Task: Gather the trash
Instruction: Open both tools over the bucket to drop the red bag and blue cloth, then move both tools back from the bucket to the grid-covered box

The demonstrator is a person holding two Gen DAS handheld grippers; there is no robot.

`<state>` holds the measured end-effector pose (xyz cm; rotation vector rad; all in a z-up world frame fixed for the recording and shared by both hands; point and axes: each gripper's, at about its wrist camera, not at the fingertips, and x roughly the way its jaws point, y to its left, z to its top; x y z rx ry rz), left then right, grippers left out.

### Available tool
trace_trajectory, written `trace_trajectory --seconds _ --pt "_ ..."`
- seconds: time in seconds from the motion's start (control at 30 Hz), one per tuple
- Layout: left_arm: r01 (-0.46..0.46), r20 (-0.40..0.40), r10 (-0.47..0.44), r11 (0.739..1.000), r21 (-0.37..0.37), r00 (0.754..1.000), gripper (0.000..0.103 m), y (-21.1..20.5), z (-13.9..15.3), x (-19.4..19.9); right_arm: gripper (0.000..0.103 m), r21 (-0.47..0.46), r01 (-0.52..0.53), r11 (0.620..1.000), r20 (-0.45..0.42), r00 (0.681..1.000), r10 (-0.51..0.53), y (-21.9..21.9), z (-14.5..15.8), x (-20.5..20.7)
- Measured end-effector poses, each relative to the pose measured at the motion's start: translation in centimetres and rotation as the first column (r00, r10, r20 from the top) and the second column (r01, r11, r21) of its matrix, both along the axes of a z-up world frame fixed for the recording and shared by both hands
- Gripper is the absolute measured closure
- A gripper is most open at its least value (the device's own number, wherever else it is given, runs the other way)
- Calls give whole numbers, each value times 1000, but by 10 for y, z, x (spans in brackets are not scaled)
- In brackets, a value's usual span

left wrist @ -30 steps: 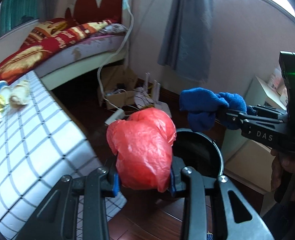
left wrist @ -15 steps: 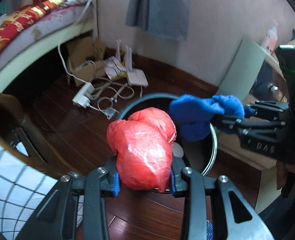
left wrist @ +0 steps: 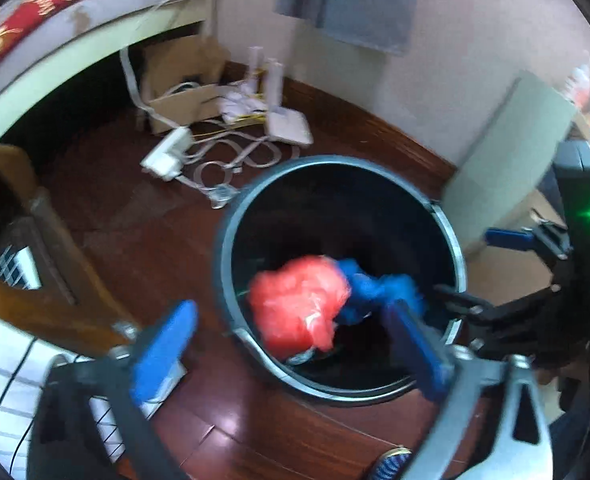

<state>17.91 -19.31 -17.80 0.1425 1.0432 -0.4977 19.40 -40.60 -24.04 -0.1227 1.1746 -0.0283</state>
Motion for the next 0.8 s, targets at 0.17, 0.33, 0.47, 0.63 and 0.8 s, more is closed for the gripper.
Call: trace_trajectory --seconds 0.17,0.33,0.47,0.63,0.8 --pt "-64 37 63 997 35 997 0 19 2 -2 0 -40 42 998 4 999 -42 -7 2 5" --pt "-83 79 80 996 42 994 0 25 15 -7 0 -28 40 999 30 999 -39 1 19 6" --pt "-87 121 80 995 51 989 0 27 26 -11 0 -10 22 1000 77 997 -21 16 41 5" --pt "-104 150 94 993 57 984 0 35 39 -16 0 -1 -6 1000 126 992 6 32 64 2" --pt "-132 197 119 990 55 973 0 48 62 -26 0 14 -31 999 166 986 28 44 83 -3"
